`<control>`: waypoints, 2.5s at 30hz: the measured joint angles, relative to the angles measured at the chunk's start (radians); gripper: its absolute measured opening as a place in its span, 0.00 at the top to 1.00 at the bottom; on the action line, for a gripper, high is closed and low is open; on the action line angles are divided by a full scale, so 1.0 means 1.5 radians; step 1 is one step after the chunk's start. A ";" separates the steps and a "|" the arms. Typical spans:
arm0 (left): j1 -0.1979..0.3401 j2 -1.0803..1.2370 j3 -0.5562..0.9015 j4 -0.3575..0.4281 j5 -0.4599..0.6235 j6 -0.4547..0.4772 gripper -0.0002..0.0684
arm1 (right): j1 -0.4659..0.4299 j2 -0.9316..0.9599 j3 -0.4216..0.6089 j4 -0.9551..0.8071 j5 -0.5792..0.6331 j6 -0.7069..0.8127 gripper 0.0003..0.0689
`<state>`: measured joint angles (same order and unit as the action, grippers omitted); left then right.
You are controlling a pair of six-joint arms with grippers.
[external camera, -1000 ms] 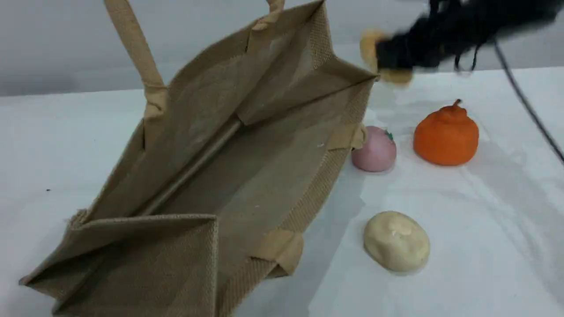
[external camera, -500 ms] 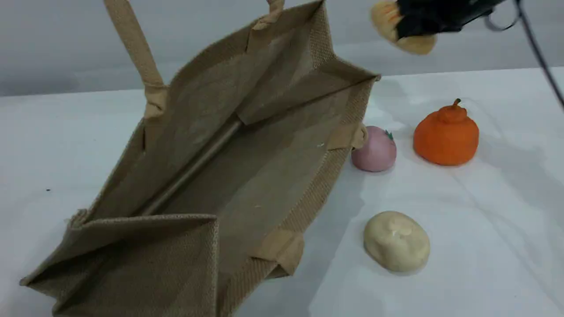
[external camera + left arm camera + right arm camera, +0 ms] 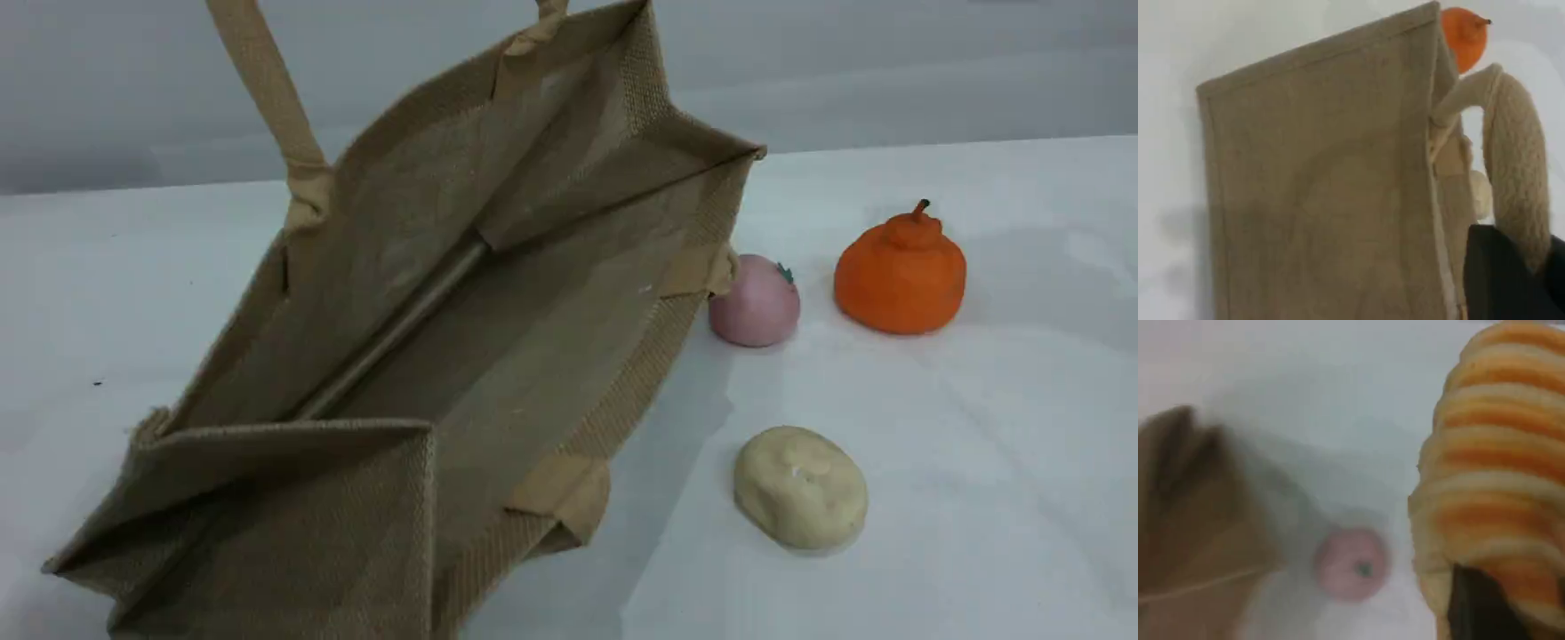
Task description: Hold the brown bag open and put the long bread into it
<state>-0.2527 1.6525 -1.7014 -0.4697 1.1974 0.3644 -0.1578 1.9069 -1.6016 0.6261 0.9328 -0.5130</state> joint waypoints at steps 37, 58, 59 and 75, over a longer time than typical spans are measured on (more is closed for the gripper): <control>0.000 0.000 0.000 -0.042 0.000 0.034 0.87 | 0.458 -0.274 0.570 0.465 -0.353 -0.238 0.84; 0.000 0.000 0.000 -0.058 0.016 0.033 0.87 | 0.499 0.035 0.329 0.567 -0.380 -0.372 0.86; 0.000 0.000 0.000 -0.058 0.016 0.033 0.87 | 0.499 0.043 0.319 0.567 -0.380 -0.377 0.86; 0.000 0.000 0.000 -0.054 0.016 0.051 0.87 | 0.499 0.044 0.311 0.579 -0.346 -0.401 0.48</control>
<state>-0.2527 1.6525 -1.7014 -0.5504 1.2213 0.4407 0.5904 1.9726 -1.1358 1.4943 0.4132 -1.1141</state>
